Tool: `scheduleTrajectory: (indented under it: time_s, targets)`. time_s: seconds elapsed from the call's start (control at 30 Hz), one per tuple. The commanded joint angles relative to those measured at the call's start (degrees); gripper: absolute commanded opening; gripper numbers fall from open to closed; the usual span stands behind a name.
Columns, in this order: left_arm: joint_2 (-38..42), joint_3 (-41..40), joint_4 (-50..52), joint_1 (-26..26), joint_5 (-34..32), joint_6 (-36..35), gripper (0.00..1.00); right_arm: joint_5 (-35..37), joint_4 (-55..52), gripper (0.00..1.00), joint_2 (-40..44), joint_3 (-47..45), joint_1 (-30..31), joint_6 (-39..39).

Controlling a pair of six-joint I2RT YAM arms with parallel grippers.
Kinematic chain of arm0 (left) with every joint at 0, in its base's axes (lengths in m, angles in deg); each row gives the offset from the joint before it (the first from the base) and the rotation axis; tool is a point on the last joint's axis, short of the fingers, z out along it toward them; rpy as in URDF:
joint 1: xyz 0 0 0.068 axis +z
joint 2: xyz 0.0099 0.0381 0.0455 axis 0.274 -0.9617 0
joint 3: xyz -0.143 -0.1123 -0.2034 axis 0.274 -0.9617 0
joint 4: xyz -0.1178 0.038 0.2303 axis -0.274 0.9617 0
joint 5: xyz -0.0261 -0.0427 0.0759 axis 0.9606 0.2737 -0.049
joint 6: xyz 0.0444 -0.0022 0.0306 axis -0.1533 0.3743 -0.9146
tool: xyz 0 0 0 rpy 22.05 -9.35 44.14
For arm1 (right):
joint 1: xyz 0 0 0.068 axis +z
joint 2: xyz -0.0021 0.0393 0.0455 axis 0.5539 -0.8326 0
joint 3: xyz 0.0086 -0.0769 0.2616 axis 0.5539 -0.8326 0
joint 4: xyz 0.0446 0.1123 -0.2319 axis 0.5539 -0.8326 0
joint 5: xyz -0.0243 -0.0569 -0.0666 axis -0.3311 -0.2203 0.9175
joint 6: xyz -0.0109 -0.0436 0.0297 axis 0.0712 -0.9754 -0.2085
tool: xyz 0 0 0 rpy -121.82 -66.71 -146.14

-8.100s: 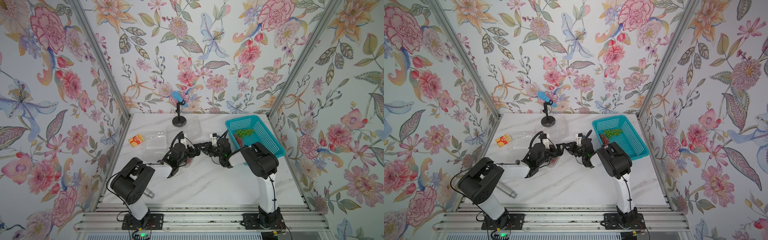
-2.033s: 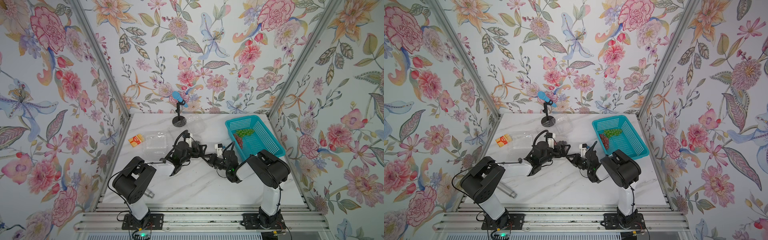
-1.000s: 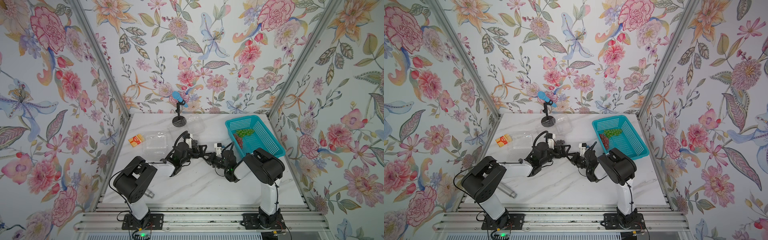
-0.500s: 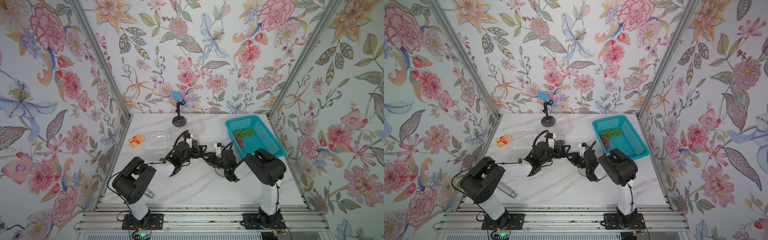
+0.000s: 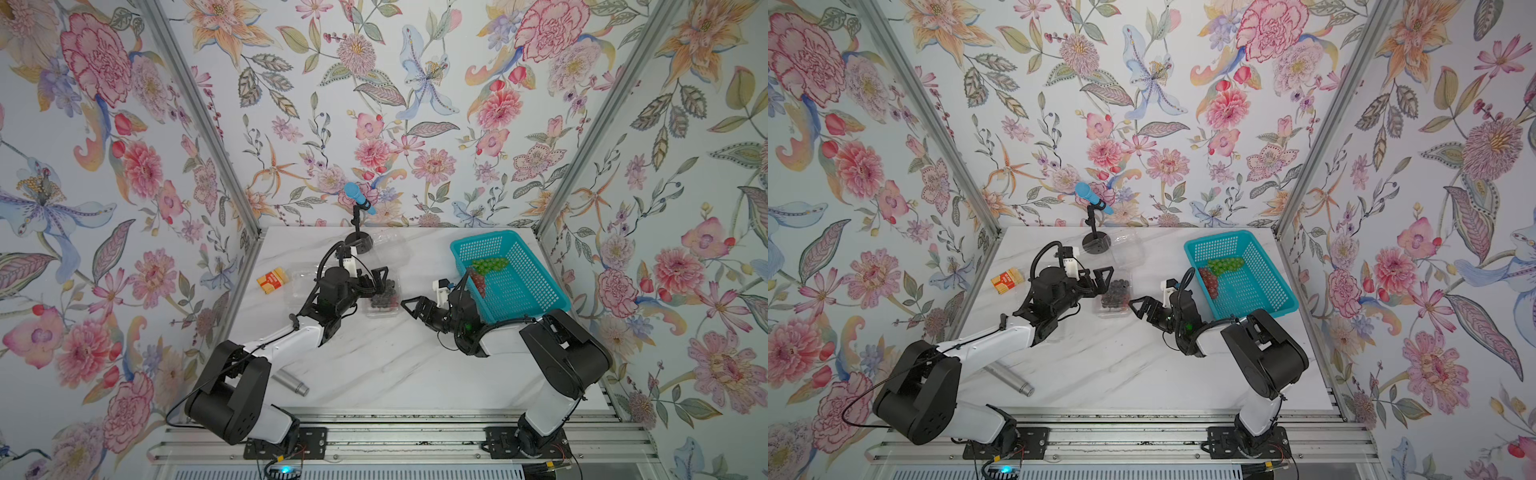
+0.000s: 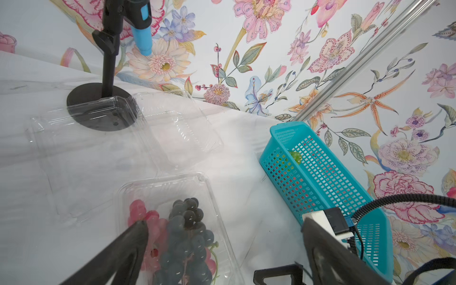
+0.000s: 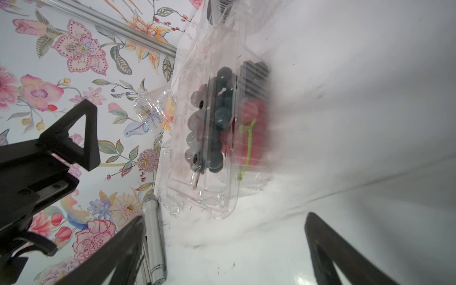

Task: Pack grapes into containers
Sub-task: Close the packing box at the center of the board.

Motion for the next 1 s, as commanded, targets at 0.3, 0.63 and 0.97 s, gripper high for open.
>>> scheduleTrajectory:
  time_s: [0.3, 0.63, 0.97]
  targets:
    - [-0.13, -6.79, 1.53, 1.79, 3.62, 6.83, 1.00, 0.93, -30.40, 1.00, 6.66, 12.88, -1.07, -11.24]
    - [-7.04, -0.80, 2.73, 5.57, 8.75, 5.65, 1.00, 1.39, -42.57, 1.00, 10.55, 17.10, -0.27, -15.38]
    - [-11.94, 3.60, 4.37, 6.75, 12.10, 4.22, 1.00, 1.29, -47.81, 1.00, 1.37, 28.93, 1.13, -12.96]
